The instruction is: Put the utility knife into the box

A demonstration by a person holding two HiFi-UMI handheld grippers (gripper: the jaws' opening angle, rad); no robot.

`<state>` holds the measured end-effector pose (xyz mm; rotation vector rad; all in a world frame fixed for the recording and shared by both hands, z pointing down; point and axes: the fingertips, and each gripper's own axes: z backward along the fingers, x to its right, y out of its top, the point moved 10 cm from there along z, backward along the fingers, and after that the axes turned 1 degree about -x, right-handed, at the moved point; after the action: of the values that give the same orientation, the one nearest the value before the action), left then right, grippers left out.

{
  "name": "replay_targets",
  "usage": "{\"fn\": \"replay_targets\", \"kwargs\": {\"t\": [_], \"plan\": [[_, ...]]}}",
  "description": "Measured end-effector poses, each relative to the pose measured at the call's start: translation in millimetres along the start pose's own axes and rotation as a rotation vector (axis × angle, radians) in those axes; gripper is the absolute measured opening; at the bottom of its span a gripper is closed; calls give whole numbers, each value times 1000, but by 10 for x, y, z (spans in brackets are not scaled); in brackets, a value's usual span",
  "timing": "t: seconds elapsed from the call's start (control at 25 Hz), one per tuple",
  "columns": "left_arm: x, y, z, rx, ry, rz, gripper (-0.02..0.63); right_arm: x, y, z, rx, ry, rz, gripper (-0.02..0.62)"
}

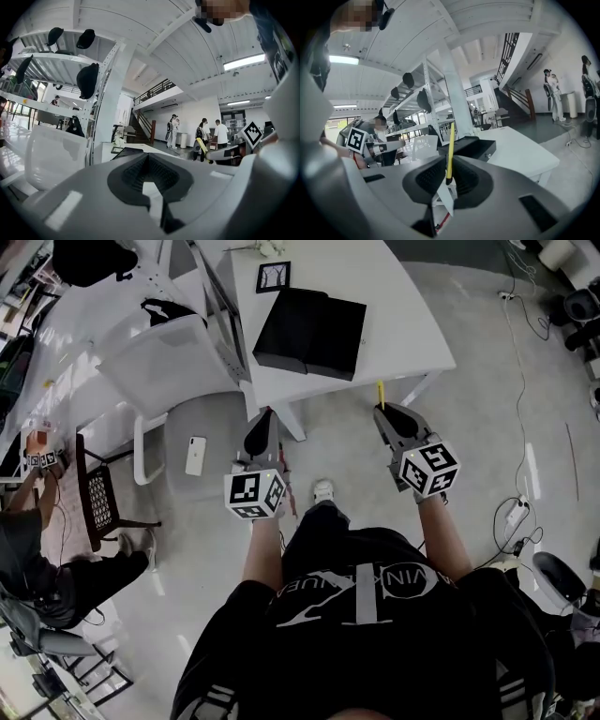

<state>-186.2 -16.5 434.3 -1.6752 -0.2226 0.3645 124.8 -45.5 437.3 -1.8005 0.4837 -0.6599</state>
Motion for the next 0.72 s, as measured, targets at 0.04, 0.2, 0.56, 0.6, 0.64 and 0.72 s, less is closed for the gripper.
{"fn": "replay_targets", "kwargs": {"t": [0.04,0.2,0.56,0.6,0.64,0.72], "plan": [[-44,8,-71,-3,-9,-2,11,19,10,-60,-2,-5,-6,52],[-223,32,-359,-15,-51,-16,11,75,43,-323,-11,-23,-26,52],[-526,51,-840,-29,-124,-46,11,174,130,-812,-54,-94,-67,52],[-545,49,-870,-29,-125,-41,11,182,139,-850,-67,-103,-70,52],[-553,44,-890,-31,-127,-34,11,190,146,-877,-80,-109,-75,52],[-555,35,-924,-33,-131,-22,11,216,166,-917,-97,-113,-95,52]]}}
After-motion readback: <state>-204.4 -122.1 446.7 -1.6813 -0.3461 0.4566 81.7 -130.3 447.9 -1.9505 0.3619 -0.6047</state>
